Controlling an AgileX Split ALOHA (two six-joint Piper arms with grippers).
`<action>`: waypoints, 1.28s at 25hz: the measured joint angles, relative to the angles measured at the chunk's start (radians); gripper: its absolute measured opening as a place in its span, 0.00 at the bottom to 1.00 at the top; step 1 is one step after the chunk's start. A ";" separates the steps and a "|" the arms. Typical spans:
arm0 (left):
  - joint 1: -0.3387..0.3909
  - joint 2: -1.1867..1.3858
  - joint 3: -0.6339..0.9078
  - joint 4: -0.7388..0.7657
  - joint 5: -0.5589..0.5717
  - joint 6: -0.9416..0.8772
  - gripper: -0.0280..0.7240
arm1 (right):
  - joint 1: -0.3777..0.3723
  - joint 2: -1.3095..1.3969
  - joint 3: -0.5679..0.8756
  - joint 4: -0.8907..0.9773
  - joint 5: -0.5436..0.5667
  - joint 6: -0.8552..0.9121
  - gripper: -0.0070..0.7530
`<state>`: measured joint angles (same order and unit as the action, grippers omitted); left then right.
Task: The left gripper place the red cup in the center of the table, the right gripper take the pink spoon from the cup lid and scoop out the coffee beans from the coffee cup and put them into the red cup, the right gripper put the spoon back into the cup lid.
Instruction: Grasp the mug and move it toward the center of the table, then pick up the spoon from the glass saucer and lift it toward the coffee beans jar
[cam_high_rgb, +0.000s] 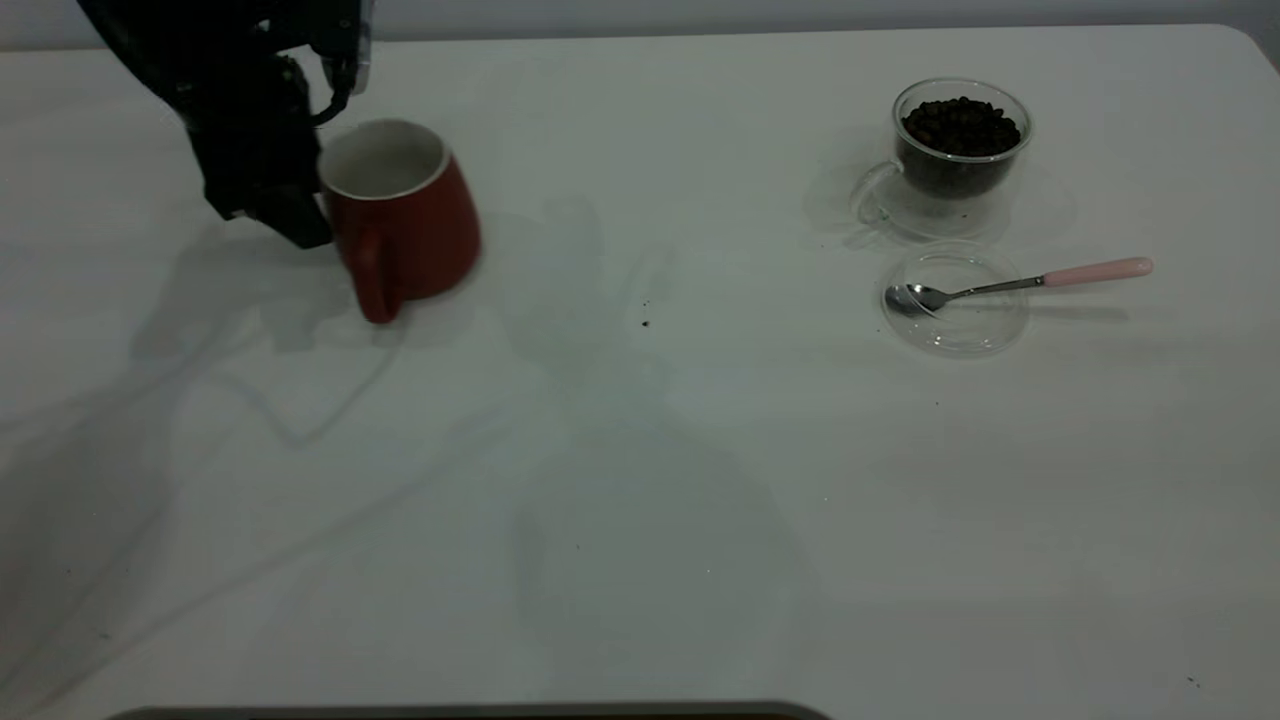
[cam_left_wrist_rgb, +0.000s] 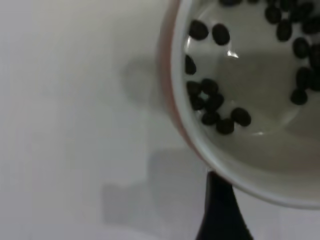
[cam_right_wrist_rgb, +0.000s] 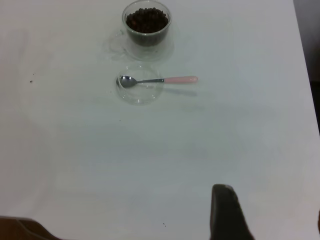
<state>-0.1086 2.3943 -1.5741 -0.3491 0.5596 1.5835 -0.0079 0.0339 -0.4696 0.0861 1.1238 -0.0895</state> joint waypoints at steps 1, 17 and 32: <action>0.000 0.000 0.000 -0.040 0.000 0.038 0.75 | 0.000 0.000 0.000 0.000 0.000 0.000 0.62; -0.177 0.000 0.000 -0.250 -0.159 0.147 0.75 | 0.000 0.000 0.000 0.000 0.000 0.000 0.62; -0.130 -0.099 0.000 0.013 -0.017 -0.300 0.75 | 0.000 0.000 0.000 0.000 0.000 0.000 0.62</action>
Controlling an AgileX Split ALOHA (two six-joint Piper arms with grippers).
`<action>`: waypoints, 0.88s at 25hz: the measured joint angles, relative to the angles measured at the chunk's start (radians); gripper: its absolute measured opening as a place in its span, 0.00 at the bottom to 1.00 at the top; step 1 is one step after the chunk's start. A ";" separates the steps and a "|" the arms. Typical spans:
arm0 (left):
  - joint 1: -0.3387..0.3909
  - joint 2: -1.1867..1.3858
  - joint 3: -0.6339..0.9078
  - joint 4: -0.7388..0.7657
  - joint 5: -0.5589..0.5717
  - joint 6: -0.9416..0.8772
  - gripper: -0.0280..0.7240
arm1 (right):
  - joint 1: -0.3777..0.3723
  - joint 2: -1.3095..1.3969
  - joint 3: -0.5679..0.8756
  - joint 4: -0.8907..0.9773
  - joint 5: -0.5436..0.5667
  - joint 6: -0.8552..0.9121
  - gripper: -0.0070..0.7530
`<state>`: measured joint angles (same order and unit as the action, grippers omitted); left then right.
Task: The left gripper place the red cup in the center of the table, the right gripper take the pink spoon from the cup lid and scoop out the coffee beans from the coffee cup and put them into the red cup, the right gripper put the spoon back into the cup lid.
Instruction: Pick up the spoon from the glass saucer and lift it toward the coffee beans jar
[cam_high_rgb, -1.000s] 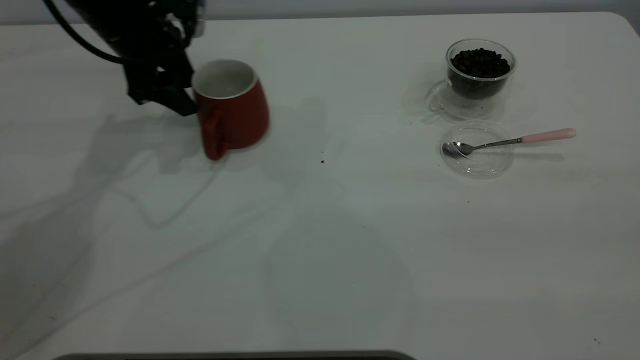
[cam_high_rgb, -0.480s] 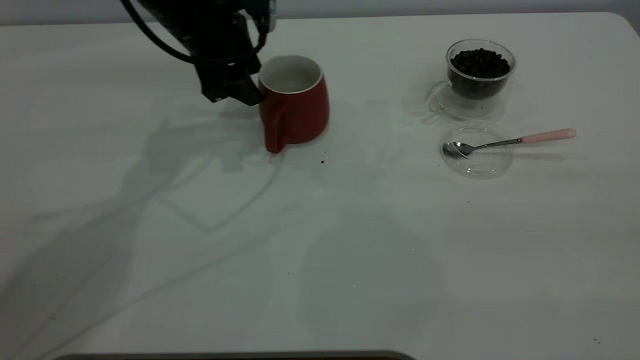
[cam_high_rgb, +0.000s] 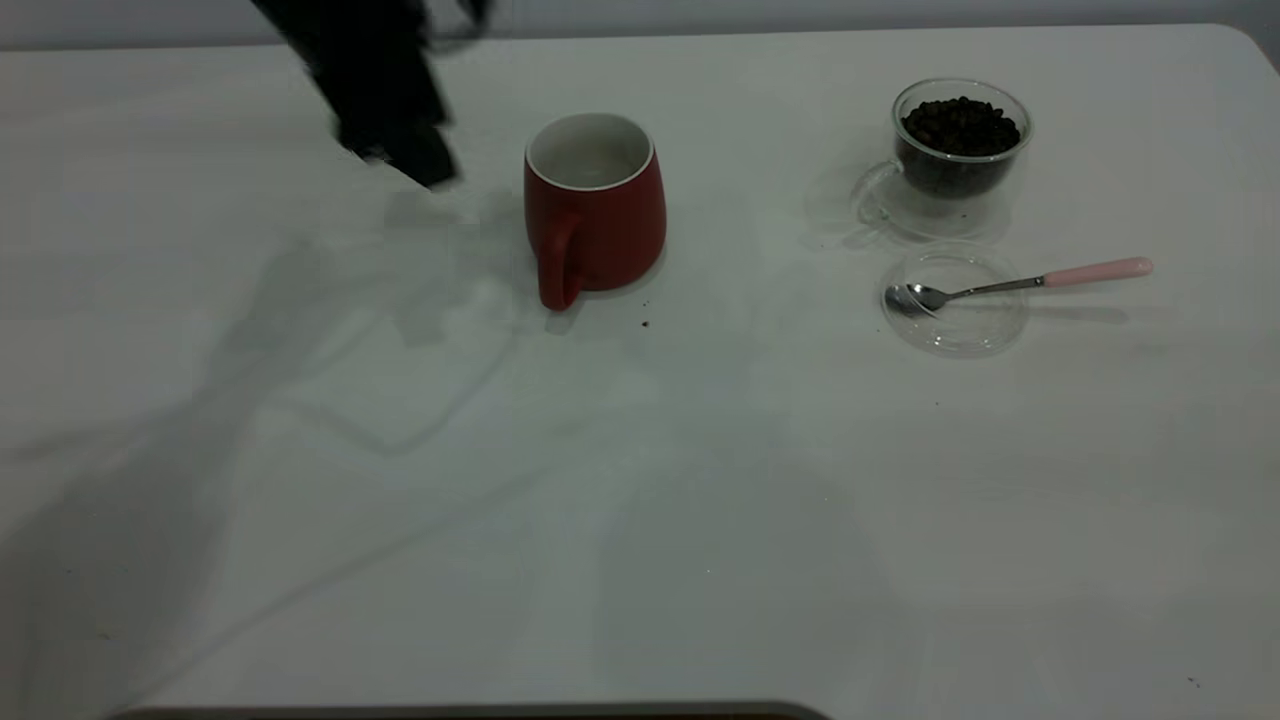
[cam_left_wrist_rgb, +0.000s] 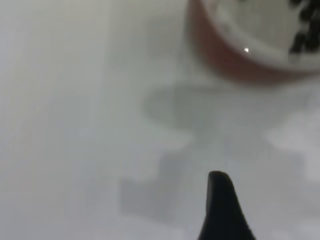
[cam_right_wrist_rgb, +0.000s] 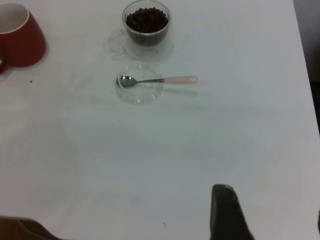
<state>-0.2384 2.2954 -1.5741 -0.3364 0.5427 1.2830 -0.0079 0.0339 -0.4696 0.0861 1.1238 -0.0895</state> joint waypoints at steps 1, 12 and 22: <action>0.015 -0.029 0.000 0.037 0.038 -0.118 0.75 | 0.000 0.000 0.000 0.000 0.000 0.000 0.62; 0.081 -0.437 0.001 0.300 0.627 -0.935 0.75 | 0.000 0.000 0.000 0.000 0.000 0.000 0.62; 0.080 -0.832 0.133 0.216 0.627 -1.064 0.75 | 0.000 0.000 0.000 0.000 0.001 0.000 0.62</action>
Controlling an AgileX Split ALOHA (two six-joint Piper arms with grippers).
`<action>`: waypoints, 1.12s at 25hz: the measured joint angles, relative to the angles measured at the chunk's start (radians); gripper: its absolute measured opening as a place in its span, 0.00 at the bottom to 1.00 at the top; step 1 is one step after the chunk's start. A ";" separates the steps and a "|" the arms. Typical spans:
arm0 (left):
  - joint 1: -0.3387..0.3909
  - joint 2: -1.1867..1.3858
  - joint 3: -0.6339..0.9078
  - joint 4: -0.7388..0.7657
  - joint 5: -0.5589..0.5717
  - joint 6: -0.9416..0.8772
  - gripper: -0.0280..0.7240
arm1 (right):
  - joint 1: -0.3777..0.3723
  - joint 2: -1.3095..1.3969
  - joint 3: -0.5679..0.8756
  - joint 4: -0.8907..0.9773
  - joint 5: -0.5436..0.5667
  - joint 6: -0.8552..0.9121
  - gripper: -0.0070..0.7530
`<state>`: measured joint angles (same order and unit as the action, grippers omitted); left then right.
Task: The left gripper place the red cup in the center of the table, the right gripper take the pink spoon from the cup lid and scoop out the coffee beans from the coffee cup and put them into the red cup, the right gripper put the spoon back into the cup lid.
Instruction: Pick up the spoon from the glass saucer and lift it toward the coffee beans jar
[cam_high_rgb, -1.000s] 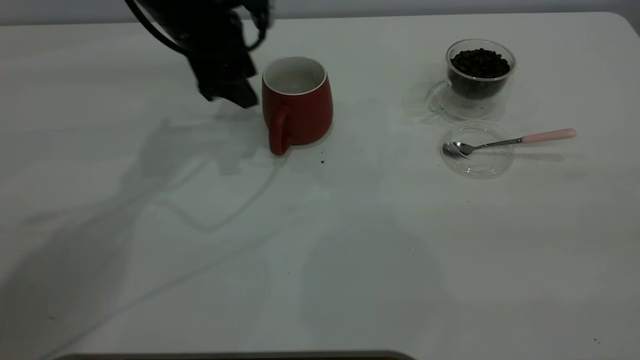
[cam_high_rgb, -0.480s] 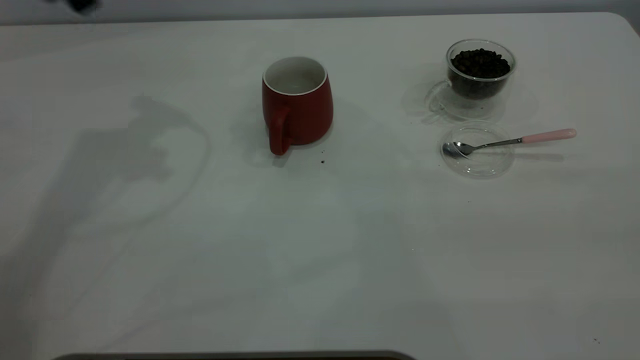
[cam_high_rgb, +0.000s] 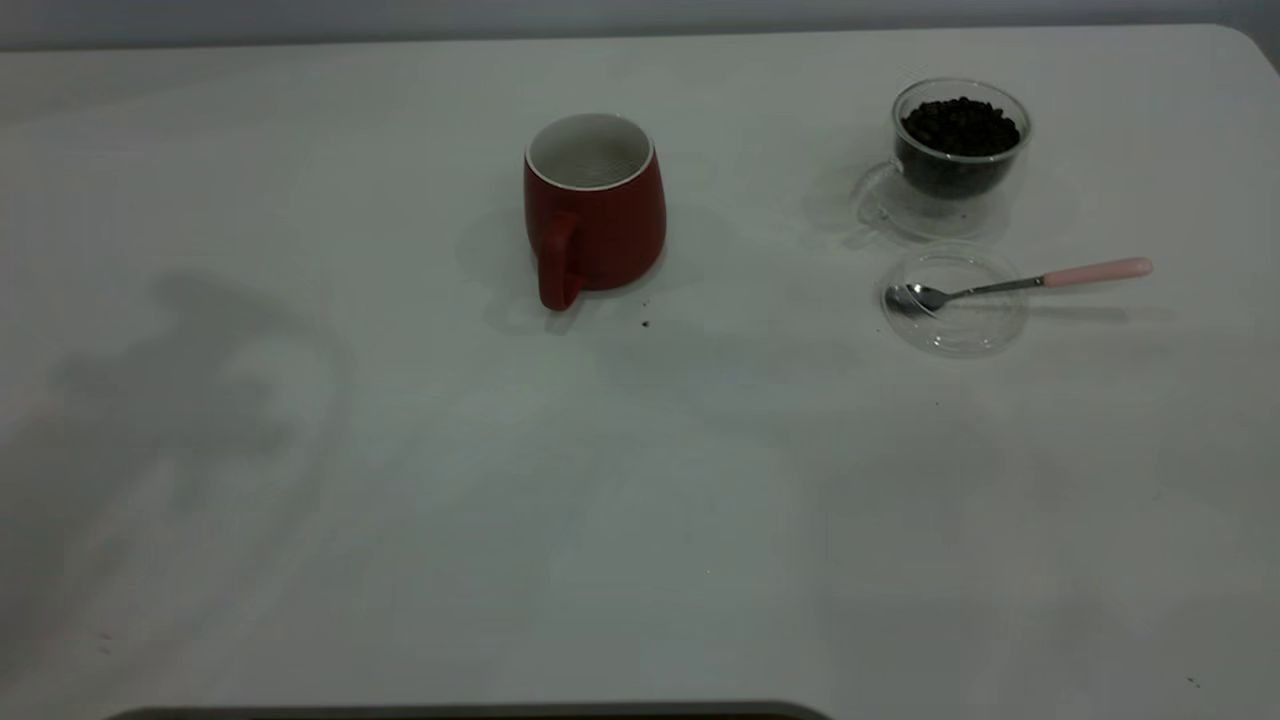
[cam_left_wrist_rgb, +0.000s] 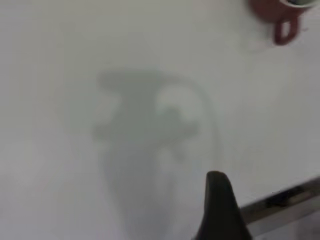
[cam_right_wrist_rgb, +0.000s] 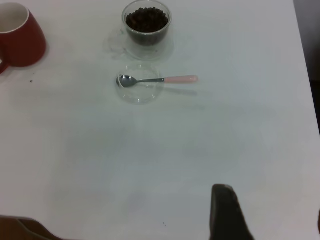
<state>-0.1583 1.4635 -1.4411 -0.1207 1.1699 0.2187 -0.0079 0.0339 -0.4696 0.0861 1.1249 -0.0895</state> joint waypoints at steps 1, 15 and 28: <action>0.000 -0.047 0.055 -0.015 0.000 0.000 0.75 | 0.000 0.000 0.000 0.000 0.000 0.000 0.62; 0.000 -0.662 0.831 0.037 -0.064 -0.114 0.75 | 0.000 -0.001 0.000 0.000 0.000 0.000 0.62; 0.000 -1.073 0.955 0.084 -0.065 -0.199 0.75 | 0.000 -0.001 0.000 0.000 0.000 0.000 0.62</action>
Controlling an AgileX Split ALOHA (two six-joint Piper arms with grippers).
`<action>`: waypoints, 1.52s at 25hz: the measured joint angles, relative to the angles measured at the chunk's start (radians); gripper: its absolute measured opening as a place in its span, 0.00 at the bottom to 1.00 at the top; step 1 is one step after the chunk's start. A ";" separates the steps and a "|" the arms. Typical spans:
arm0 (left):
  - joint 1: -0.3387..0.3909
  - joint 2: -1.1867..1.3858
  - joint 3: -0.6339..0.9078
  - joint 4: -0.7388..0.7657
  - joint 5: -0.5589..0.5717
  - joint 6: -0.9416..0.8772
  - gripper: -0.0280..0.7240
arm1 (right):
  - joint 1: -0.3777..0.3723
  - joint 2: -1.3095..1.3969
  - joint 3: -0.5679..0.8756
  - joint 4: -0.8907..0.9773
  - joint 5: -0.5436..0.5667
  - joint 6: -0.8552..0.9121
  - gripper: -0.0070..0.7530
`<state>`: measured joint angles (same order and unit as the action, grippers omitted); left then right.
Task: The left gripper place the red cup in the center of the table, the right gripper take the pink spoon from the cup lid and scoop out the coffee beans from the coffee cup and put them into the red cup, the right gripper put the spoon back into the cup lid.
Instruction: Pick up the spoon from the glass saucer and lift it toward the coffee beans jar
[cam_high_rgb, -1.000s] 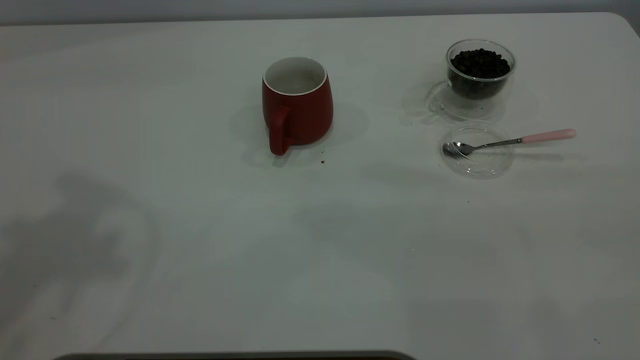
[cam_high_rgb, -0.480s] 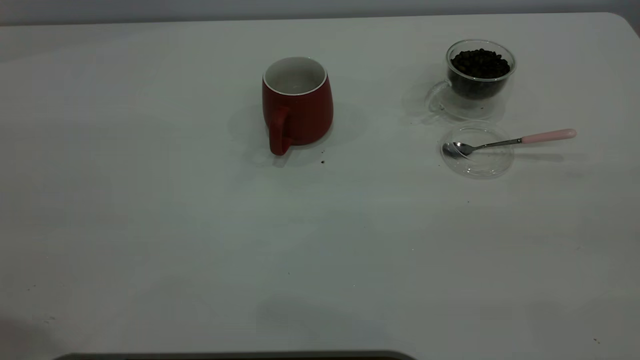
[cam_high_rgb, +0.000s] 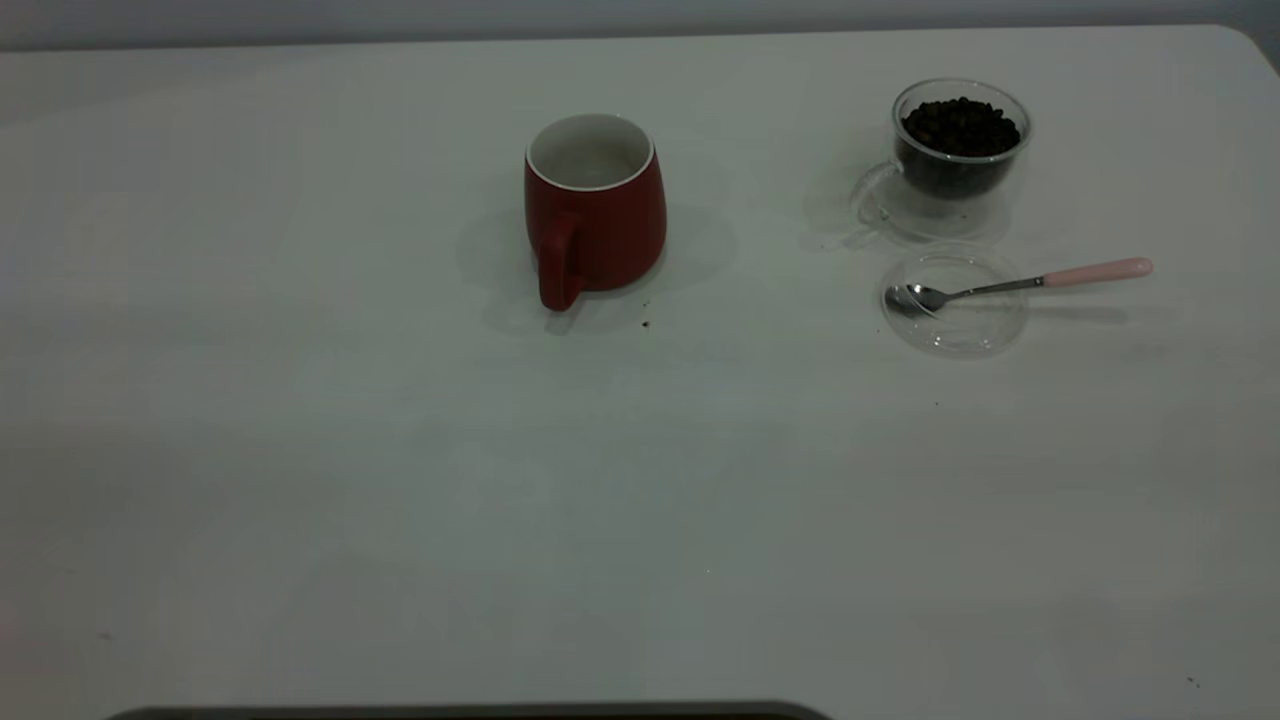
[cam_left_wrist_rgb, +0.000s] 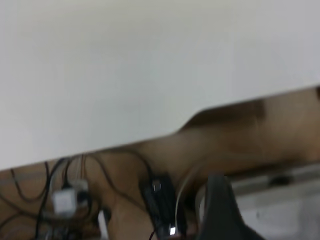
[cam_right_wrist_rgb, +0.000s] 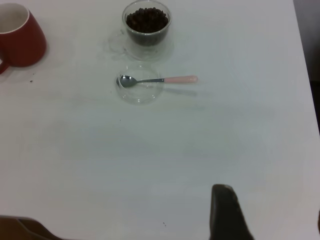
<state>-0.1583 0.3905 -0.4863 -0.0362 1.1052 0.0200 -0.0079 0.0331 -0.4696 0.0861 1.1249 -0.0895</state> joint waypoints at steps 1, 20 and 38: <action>0.000 -0.035 0.000 0.000 0.003 -0.003 0.75 | 0.000 0.000 0.000 0.000 0.000 0.000 0.62; 0.122 -0.408 0.000 0.000 0.027 -0.009 0.75 | 0.000 0.000 0.000 0.000 0.000 0.000 0.62; 0.093 -0.408 0.000 0.000 0.027 -0.009 0.75 | 0.000 0.000 0.000 0.010 0.000 0.000 0.62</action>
<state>-0.0652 -0.0180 -0.4863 -0.0362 1.1327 0.0108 -0.0079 0.0331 -0.4696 0.0957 1.1251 -0.0895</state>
